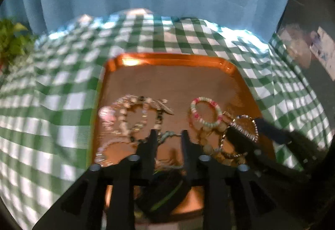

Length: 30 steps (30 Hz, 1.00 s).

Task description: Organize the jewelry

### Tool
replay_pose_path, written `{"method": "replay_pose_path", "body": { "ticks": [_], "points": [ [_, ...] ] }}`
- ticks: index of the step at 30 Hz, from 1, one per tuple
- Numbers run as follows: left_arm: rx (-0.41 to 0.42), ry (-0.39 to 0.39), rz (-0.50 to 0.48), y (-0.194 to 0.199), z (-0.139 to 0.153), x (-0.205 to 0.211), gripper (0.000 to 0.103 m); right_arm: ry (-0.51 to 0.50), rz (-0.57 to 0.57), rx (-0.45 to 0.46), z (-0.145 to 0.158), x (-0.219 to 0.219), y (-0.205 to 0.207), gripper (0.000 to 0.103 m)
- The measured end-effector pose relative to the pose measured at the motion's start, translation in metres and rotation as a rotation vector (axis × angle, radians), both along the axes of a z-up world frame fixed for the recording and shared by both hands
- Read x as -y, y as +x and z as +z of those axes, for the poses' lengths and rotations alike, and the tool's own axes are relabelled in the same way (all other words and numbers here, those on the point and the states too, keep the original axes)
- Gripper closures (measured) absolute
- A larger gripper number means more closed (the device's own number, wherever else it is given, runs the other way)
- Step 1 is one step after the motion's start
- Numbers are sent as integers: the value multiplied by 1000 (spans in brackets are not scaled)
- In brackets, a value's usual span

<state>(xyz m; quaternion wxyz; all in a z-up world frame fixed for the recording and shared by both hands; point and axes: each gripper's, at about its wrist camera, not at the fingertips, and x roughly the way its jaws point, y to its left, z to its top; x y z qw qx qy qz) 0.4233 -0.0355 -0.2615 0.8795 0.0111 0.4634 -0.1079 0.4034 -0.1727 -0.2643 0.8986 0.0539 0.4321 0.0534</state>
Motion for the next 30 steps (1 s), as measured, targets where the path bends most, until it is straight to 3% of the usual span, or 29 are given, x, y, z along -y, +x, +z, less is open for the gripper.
{"method": "replay_pose_path", "body": {
  "ticks": [3, 6, 14, 18, 23, 26, 30],
  "points": [
    [41, 16, 18, -25, 21, -14, 39, -25, 2, 29, 16, -2, -14, 51],
    [63, -30, 26, -55, 51, -30, 38, -22, 5, 46, 34, -5, -35, 51],
    [204, -34, 14, -169, 160, -46, 34, -45, 47, 114, 111, -32, -127, 49],
    [291, -50, -5, -234, 209, -49, 25, -36, 66, 185, 154, -42, -183, 33],
    [297, -12, 41, -288, 232, -47, 21, -25, 79, 244, 192, -52, -244, 29],
    [283, 104, 134, -318, 231, -37, 15, -1, 81, 257, 204, -56, -272, 22],
    [289, 98, 161, -353, 231, -39, 9, -12, 70, 229, 208, -64, -305, 20]
  ]
}}
